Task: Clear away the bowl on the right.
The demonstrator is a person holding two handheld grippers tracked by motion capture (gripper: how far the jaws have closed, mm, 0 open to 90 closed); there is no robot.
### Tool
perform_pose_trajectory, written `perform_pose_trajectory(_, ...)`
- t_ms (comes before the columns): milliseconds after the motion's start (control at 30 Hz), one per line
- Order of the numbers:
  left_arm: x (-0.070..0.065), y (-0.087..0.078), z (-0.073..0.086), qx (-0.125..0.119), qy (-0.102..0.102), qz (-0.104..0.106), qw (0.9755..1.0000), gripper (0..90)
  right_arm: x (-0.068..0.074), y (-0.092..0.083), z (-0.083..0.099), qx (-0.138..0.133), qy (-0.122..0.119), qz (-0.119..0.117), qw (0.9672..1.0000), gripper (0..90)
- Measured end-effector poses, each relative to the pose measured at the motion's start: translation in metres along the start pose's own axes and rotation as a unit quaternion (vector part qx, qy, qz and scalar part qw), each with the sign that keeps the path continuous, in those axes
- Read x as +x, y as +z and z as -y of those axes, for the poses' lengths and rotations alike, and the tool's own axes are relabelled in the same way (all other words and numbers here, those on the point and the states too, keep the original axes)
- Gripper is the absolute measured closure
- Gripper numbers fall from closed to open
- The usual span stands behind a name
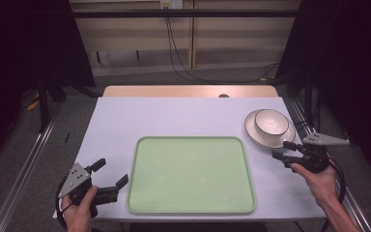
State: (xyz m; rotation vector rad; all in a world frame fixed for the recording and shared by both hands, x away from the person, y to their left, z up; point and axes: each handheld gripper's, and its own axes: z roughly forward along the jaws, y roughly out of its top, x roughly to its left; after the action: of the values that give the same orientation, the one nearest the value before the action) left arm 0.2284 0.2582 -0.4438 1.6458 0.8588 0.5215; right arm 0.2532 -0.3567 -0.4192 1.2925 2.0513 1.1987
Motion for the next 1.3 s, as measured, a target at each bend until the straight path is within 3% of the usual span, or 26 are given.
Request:
perform_pose_trajectory(267,0.0,0.0,0.0,0.001,0.001,-0.001,1.0,1.2,-0.02,0.006,-0.014,0.004,0.022,0.015,0.9997,39.5)
perform_pose_trajectory(500,0.0,0.001,0.0,-0.001,-0.003,0.001,1.0,1.2,-0.038,0.017,-0.024,0.032,0.004,0.042,0.9986,42.0)
perform_pose_trajectory(700,0.001,0.001,0.0,-0.001,-0.002,0.002,1.0,1.2,-0.055,0.024,-0.03,0.038,0.01,0.053,0.9978,44.2)
perform_pose_trajectory(733,0.001,0.001,0.0,0.0,-0.002,0.003,1.0,1.2,-0.063,0.027,-0.035,0.042,0.011,0.061,0.9972,44.2)
perform_pose_trajectory(933,0.001,0.001,0.0,0.0,-0.002,0.003,1.0,1.2,-0.075,0.036,-0.043,0.066,0.017,0.071,0.9952,44.7)
perform_pose_trajectory(1067,0.001,0.001,0.0,0.0,-0.001,0.002,1.0,1.2,-0.085,0.045,-0.049,0.1,0.039,0.081,0.9909,45.3)
perform_pose_trajectory(1300,0.001,0.002,0.0,0.002,0.0,0.003,1.0,1.2,-0.097,0.056,-0.053,0.117,0.042,0.085,0.9885,48.3)
